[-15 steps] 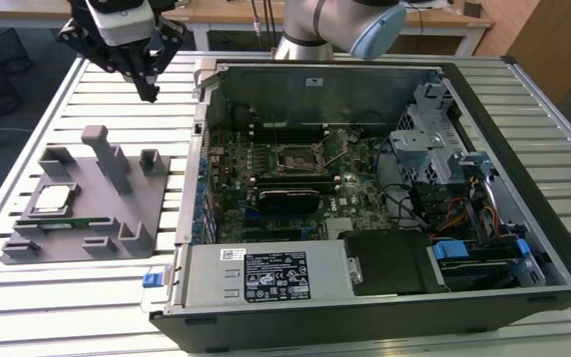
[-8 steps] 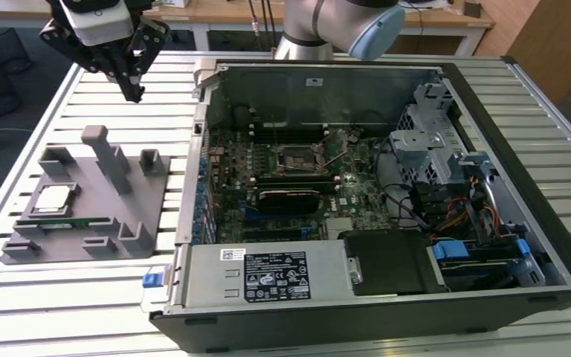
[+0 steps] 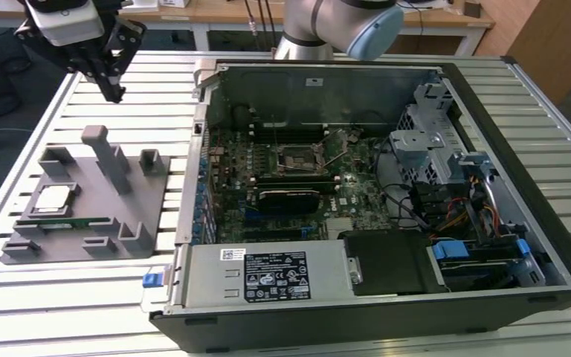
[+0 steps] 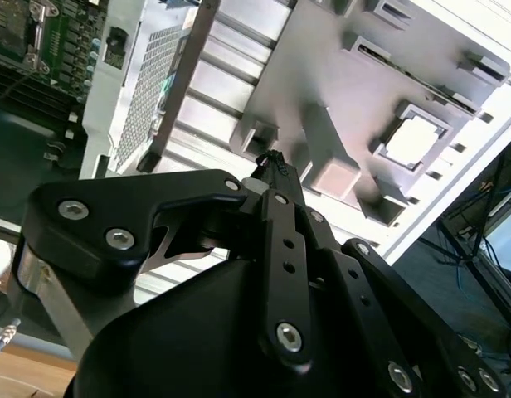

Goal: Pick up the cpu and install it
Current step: 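Reach for the cpu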

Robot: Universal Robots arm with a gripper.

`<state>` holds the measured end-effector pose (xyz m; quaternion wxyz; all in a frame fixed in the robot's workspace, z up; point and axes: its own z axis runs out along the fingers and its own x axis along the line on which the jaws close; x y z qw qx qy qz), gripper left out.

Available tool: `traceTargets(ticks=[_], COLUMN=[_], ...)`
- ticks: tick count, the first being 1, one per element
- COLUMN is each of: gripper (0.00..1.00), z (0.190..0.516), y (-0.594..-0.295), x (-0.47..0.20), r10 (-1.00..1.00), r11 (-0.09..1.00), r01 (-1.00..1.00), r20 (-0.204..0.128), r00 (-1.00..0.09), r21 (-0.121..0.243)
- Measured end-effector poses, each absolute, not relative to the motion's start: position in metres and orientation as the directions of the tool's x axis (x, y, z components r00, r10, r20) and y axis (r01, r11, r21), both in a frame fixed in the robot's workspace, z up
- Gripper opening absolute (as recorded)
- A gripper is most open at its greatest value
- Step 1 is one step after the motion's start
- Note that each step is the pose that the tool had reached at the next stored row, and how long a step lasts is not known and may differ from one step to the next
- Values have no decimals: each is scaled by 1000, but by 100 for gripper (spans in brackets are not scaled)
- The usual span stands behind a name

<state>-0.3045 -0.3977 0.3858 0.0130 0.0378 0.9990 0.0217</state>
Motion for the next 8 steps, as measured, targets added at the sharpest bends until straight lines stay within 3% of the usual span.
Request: traceTargets(ticks=[8], gripper=[11], z=[385], y=[-398], x=[-323], r10=[76], r11=[996], r01=[75], r20=[-24], r00=[-997], r21=[44])
